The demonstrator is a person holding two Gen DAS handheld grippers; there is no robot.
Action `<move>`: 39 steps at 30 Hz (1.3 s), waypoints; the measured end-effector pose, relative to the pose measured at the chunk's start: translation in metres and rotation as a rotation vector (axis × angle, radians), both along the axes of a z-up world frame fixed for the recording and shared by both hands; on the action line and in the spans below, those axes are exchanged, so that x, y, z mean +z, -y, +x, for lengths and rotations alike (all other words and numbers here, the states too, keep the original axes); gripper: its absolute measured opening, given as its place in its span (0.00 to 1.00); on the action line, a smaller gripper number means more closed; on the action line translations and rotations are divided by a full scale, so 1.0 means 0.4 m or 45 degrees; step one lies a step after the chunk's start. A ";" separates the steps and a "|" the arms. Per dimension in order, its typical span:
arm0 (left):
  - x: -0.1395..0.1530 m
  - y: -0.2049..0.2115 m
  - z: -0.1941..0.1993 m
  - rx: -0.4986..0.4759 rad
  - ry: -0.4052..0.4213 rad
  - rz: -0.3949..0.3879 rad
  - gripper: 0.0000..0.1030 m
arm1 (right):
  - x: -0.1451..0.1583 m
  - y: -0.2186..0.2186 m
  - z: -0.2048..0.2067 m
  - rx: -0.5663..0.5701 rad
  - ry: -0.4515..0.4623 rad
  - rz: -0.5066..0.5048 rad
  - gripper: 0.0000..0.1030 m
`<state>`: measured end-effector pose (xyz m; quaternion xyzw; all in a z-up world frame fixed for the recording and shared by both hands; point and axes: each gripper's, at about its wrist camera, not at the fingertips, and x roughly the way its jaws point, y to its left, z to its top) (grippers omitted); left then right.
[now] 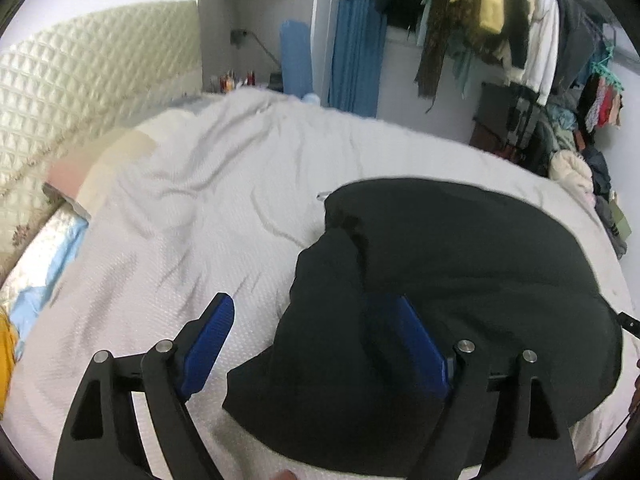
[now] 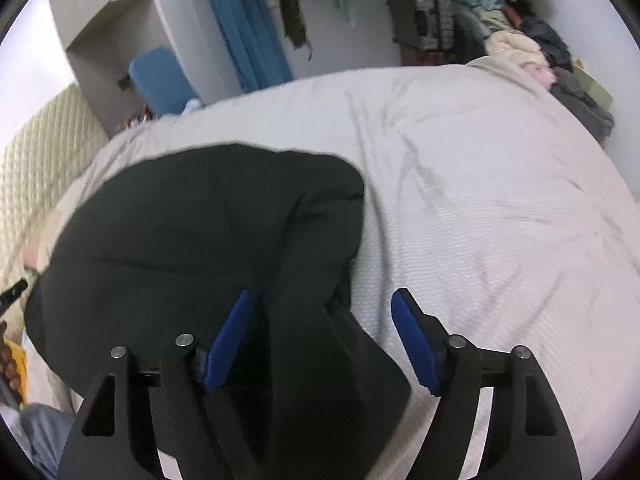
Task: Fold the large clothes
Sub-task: 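Release the jacket and pull both tools back from the bundle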
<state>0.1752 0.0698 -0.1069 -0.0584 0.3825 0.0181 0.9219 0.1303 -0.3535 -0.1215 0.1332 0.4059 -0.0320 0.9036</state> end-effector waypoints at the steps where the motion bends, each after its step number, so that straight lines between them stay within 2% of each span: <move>1: 0.016 0.004 -0.011 -0.012 0.010 -0.004 0.82 | 0.022 0.000 -0.013 -0.015 0.030 0.000 0.81; 3: 0.059 0.018 -0.034 -0.047 0.034 -0.028 0.83 | 0.069 -0.002 -0.031 -0.041 0.090 -0.012 0.86; 4: 0.078 0.024 -0.046 -0.062 0.048 -0.042 0.84 | 0.098 -0.005 -0.043 -0.051 0.127 -0.017 0.91; 6: 0.131 0.041 -0.076 -0.097 0.090 -0.064 0.97 | 0.147 -0.004 -0.068 -0.069 0.197 -0.025 1.00; 7: 0.152 0.049 -0.087 -0.104 0.109 -0.064 1.00 | 0.168 -0.002 -0.082 -0.073 0.219 -0.026 1.00; 12: 0.275 0.096 -0.166 -0.167 0.207 -0.075 1.00 | 0.281 -0.030 -0.130 -0.060 0.322 -0.030 1.00; 15: 0.339 0.132 -0.211 -0.190 0.241 -0.048 1.00 | 0.344 -0.058 -0.166 -0.024 0.389 -0.053 1.00; 20: 0.430 0.183 -0.308 -0.231 0.308 -0.051 1.00 | 0.450 -0.138 -0.253 0.040 0.546 -0.110 1.00; 23: 0.480 0.217 -0.386 -0.234 0.378 -0.019 1.00 | 0.496 -0.191 -0.319 0.079 0.643 -0.122 1.00; 30: 0.538 0.283 -0.573 -0.275 0.463 -0.033 1.00 | 0.511 -0.266 -0.447 0.140 0.758 -0.124 1.00; 36: 0.533 0.310 -0.653 -0.302 0.475 -0.039 1.00 | 0.491 -0.328 -0.530 0.156 0.805 -0.139 1.00; 39: 0.513 0.316 -0.674 -0.297 0.440 -0.027 1.00 | 0.470 -0.359 -0.546 0.173 0.793 -0.131 1.00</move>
